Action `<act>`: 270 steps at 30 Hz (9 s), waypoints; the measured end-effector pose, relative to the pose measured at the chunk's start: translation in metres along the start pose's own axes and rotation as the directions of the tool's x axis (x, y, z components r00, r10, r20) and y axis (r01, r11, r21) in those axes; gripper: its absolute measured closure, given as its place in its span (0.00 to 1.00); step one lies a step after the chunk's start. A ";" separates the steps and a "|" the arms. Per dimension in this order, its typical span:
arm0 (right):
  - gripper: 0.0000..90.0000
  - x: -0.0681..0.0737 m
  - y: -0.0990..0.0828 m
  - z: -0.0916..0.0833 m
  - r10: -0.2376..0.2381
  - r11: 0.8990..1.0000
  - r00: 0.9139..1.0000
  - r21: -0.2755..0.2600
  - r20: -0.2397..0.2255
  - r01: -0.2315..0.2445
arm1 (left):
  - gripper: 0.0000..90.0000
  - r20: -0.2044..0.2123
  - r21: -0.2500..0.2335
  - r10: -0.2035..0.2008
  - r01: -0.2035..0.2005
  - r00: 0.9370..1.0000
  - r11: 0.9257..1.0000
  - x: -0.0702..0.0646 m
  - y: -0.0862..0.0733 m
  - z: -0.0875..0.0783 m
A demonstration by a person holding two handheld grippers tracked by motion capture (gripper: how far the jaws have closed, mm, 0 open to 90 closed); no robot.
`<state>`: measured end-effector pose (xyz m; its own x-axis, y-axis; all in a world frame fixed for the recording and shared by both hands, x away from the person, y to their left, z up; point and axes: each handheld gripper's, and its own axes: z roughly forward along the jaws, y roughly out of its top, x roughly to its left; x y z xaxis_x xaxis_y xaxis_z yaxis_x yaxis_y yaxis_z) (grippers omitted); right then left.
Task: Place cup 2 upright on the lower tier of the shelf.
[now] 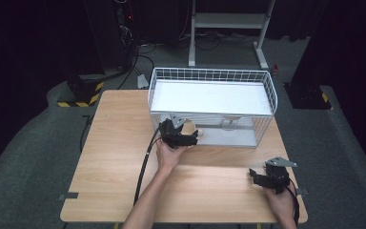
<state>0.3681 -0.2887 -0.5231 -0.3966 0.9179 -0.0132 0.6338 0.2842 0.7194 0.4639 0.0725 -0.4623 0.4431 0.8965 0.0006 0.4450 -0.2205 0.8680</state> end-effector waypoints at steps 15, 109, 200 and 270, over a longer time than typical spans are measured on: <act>0.27 0.000 0.000 0.000 0.000 1.000 1.000 0.000 0.000 0.000 | 0.01 0.015 0.026 -0.016 0.015 1.000 1.000 0.004 -0.009 -0.007; 0.28 0.001 0.000 0.000 -0.004 1.000 1.000 0.000 -0.003 0.004 | 0.38 -0.078 0.150 -0.051 0.062 0.996 0.987 0.003 -0.025 0.017; 0.28 0.001 0.000 0.000 -0.005 1.000 1.000 0.000 -0.007 0.005 | 0.34 -0.022 0.108 -0.015 0.017 1.000 0.994 0.000 -0.011 0.000; 0.28 0.001 0.000 0.000 -0.002 1.000 1.000 0.000 -0.003 0.002 | 0.32 0.030 0.034 -0.082 0.081 0.996 0.996 0.025 -0.039 -0.101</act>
<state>0.3678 -0.2880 -0.5232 -0.3998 0.9165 -0.0125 0.6330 0.2860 0.7194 0.3789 0.1425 -0.4463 0.4283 0.8996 -0.0850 0.5053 -0.1604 0.8479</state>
